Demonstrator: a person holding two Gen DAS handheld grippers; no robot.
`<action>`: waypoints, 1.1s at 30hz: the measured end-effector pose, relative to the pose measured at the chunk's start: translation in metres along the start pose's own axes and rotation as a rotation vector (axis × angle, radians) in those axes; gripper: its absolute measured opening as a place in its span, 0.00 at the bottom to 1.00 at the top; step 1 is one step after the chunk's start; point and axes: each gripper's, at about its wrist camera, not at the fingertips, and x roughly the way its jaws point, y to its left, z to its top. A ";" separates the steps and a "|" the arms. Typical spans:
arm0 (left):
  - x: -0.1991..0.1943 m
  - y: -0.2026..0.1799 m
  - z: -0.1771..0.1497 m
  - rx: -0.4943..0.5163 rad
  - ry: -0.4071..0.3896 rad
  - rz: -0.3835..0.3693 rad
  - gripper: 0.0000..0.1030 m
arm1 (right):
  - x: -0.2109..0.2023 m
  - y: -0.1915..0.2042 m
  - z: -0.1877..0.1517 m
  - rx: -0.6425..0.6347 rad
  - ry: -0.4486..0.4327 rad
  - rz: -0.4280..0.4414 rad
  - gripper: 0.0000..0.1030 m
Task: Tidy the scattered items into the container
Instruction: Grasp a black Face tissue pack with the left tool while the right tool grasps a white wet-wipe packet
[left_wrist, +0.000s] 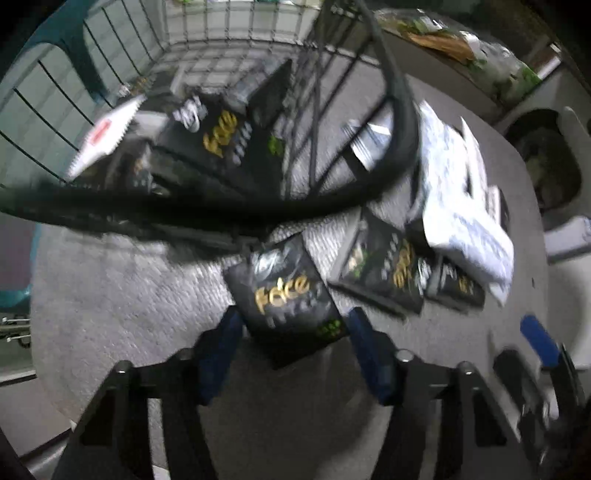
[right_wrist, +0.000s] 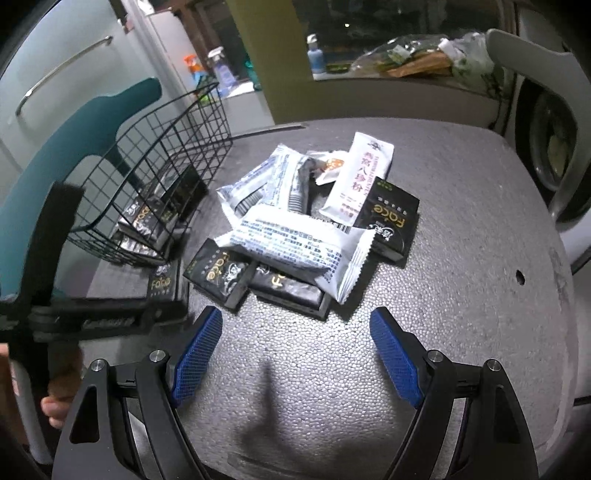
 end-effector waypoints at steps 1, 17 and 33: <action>-0.001 0.001 -0.003 0.019 0.012 -0.012 0.55 | 0.001 0.000 0.000 -0.002 0.003 0.002 0.80; -0.012 0.004 -0.030 0.126 0.041 -0.013 0.59 | 0.037 0.035 0.049 -0.490 -0.031 -0.134 0.80; -0.020 0.006 -0.042 0.064 0.063 -0.024 0.59 | 0.045 0.031 0.027 -0.364 0.077 -0.075 0.33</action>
